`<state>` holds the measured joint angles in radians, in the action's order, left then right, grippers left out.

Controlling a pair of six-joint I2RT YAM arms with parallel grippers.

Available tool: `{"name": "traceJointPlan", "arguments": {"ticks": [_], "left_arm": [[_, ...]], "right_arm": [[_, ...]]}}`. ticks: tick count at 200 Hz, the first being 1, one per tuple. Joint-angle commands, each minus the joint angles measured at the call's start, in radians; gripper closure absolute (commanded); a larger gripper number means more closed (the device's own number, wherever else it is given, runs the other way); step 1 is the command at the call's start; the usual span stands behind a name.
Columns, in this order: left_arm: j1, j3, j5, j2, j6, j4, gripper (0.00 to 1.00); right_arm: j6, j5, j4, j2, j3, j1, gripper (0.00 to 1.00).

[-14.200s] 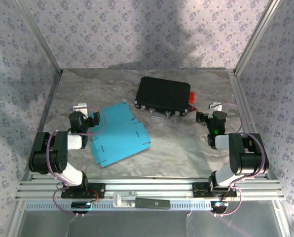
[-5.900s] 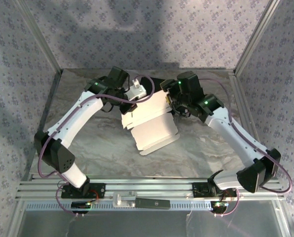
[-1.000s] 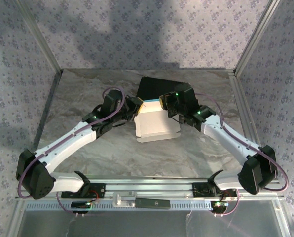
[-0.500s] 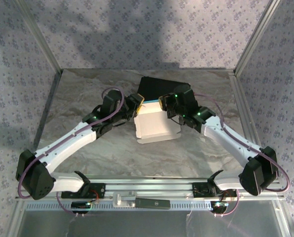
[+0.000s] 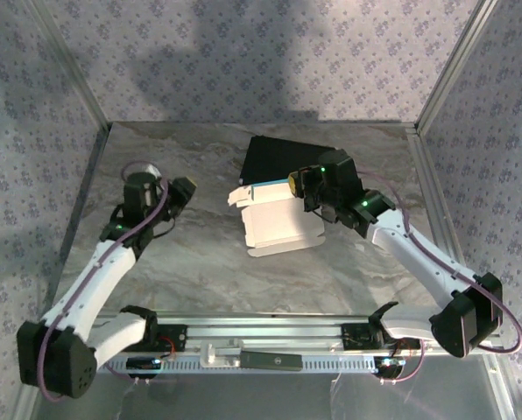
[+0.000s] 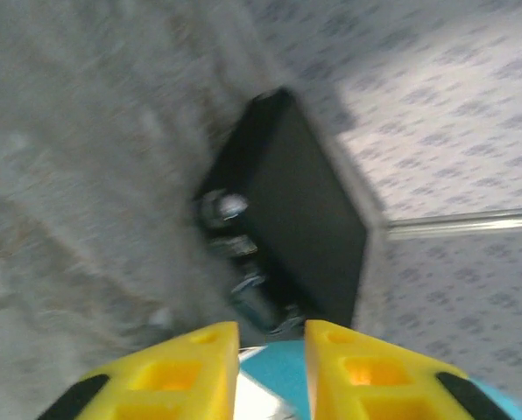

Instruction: Fold the paper box

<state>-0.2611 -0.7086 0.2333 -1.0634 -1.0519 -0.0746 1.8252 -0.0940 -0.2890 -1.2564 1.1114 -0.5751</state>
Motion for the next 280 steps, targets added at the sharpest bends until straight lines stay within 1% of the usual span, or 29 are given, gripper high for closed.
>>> {"name": "traceJointPlan", "arguments": {"ticks": [1, 15, 27, 41, 73, 92, 111, 119, 142, 189, 213, 243, 280], "left_arm": [[0.006, 0.088, 0.142, -0.083, 0.11, 0.246, 0.8], [0.005, 0.119, 0.186, -0.145, 0.129, 0.37, 0.84], [0.004, 0.149, 0.227, -0.209, 0.115, 0.5, 0.84], [0.005, 0.181, 0.267, -0.3, 0.067, 0.682, 0.84], [-0.013, 0.217, 0.307, -0.516, -0.096, 1.09, 0.81], [-0.026, 0.212, 0.314, -0.646, -0.197, 1.284, 0.81], [-0.04, 0.224, 0.298, -0.752, -0.285, 1.48, 0.8], [-0.048, 0.218, 0.29, -0.77, -0.295, 1.483, 0.8], [-0.093, 0.206, 0.26, -0.753, -0.271, 1.483, 0.79], [-0.13, 0.188, 0.241, -0.748, -0.283, 1.483, 0.77], [-0.145, 0.211, 0.208, -0.721, -0.27, 1.483, 0.77], [-0.166, 0.198, 0.201, -0.7, -0.261, 1.481, 0.74], [-0.22, 0.202, 0.15, -0.702, -0.22, 1.455, 0.69]], "right_arm": [[0.058, -0.009, -0.037, 0.021, 0.022, 0.009, 1.0], [0.078, -0.003, -0.038, 0.025, 0.021, 0.011, 1.0], [0.098, 0.0, -0.039, 0.025, 0.023, 0.011, 1.0], [0.122, 0.005, -0.03, 0.024, 0.024, 0.011, 1.0], [0.168, 0.002, -0.018, 0.019, 0.028, 0.016, 1.0], [0.187, 0.009, -0.016, 0.016, 0.034, 0.023, 1.0], [0.203, 0.002, -0.01, 0.008, 0.04, 0.032, 1.0], [0.211, -0.002, -0.005, 0.002, 0.04, 0.035, 1.0], [0.231, -0.011, 0.013, -0.009, 0.035, 0.042, 1.0], [0.254, -0.023, 0.028, -0.012, 0.04, 0.064, 1.0], [0.262, -0.033, 0.037, -0.012, 0.035, 0.077, 1.0], [0.281, -0.048, 0.062, -0.011, 0.012, 0.083, 1.0], [0.292, -0.054, 0.075, -0.012, -0.001, 0.085, 1.0]]}}
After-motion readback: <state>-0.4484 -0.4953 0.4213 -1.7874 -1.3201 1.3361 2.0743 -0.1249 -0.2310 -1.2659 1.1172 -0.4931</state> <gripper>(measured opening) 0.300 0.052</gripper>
